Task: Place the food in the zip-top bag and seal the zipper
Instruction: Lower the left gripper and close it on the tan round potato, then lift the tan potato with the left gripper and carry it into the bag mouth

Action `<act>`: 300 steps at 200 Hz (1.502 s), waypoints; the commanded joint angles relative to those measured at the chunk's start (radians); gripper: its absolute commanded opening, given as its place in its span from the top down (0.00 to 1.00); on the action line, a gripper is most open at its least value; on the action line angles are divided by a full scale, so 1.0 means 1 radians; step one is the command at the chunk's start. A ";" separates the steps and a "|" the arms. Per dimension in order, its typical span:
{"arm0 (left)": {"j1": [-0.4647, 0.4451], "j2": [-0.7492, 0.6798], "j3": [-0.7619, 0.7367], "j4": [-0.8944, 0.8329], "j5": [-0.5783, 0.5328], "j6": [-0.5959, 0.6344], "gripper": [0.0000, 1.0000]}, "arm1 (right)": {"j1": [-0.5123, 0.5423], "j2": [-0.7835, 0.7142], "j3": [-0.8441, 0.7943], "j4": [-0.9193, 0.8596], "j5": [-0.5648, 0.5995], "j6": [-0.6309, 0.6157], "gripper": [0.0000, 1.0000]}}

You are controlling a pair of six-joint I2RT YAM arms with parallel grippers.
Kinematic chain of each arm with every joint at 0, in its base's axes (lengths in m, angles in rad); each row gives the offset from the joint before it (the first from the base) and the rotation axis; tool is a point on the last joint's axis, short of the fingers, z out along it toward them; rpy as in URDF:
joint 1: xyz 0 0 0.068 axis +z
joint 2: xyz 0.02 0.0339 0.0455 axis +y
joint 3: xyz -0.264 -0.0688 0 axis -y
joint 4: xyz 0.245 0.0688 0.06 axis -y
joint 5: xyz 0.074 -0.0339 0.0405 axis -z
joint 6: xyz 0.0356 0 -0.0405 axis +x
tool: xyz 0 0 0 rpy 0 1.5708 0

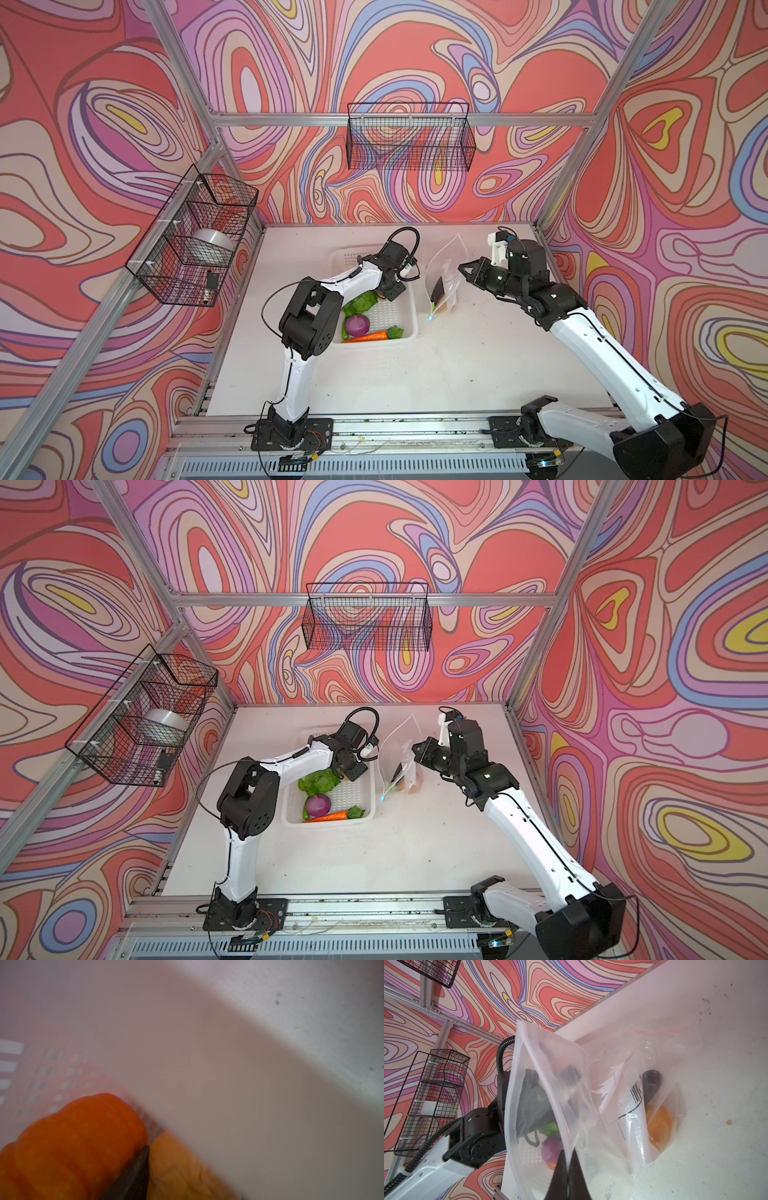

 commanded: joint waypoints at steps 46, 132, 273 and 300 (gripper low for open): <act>0.008 -0.038 -0.003 -0.052 0.031 -0.019 0.58 | 0.005 -0.030 0.020 -0.008 0.017 -0.005 1.00; 0.008 -0.238 -0.096 -0.018 -0.004 -0.168 0.62 | 0.005 -0.048 -0.036 0.022 0.005 0.007 1.00; 0.009 -0.583 -0.157 -0.009 0.156 -0.486 0.61 | 0.004 0.037 -0.039 0.075 -0.007 -0.015 1.00; 0.009 -0.672 -0.171 0.046 0.259 -0.577 0.61 | 0.005 0.048 -0.041 0.084 -0.011 -0.014 1.00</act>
